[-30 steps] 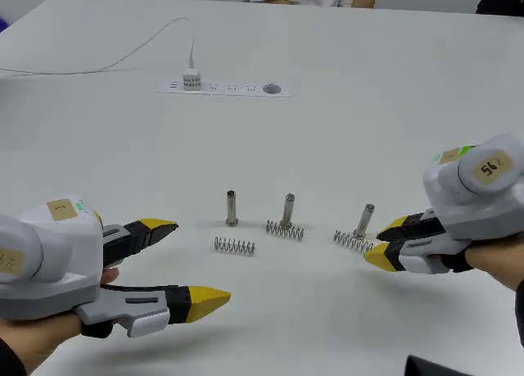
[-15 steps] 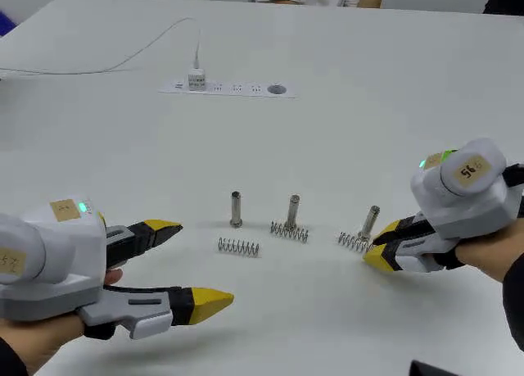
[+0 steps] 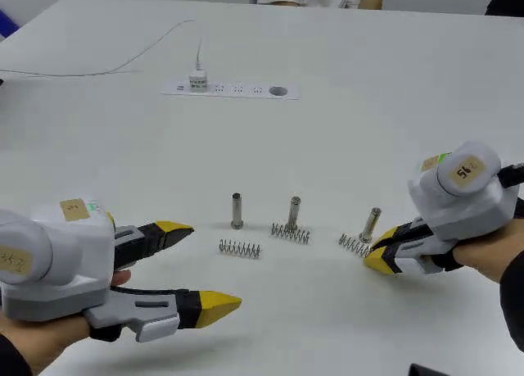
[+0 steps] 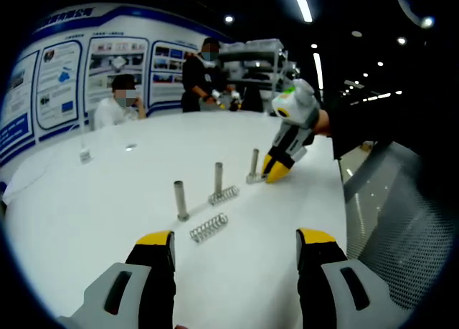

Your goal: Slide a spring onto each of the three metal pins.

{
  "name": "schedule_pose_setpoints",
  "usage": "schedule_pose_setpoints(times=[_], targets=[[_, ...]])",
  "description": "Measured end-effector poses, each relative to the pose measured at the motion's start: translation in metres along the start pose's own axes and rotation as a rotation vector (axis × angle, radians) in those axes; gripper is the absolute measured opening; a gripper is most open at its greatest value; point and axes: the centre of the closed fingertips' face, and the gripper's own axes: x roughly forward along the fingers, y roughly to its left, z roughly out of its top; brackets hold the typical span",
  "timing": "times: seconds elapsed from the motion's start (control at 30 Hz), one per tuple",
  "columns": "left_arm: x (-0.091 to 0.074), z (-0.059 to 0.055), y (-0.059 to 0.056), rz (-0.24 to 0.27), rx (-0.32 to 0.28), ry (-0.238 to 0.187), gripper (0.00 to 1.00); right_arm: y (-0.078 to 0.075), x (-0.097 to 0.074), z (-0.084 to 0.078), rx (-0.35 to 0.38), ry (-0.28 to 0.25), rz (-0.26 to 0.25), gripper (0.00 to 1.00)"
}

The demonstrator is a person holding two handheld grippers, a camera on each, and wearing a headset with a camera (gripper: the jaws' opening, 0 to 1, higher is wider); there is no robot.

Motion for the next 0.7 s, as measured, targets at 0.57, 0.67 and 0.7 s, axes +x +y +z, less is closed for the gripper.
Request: schedule_pose_setpoints(times=[0.57,0.67,0.7], targets=[[0.020,0.024,-0.026,-0.115,0.097,-0.001,0.62,0.027,-0.022,0.004,-0.029,-0.016,0.044,0.11],[0.025,0.028,-0.031,-0.140,0.124,0.005,0.62,0.033,-0.027,0.010,-0.043,-0.023,0.058,0.11],[0.027,0.029,-0.033,-0.147,0.132,0.005,0.61,0.034,-0.028,0.011,-0.051,-0.022,0.059,0.11]])
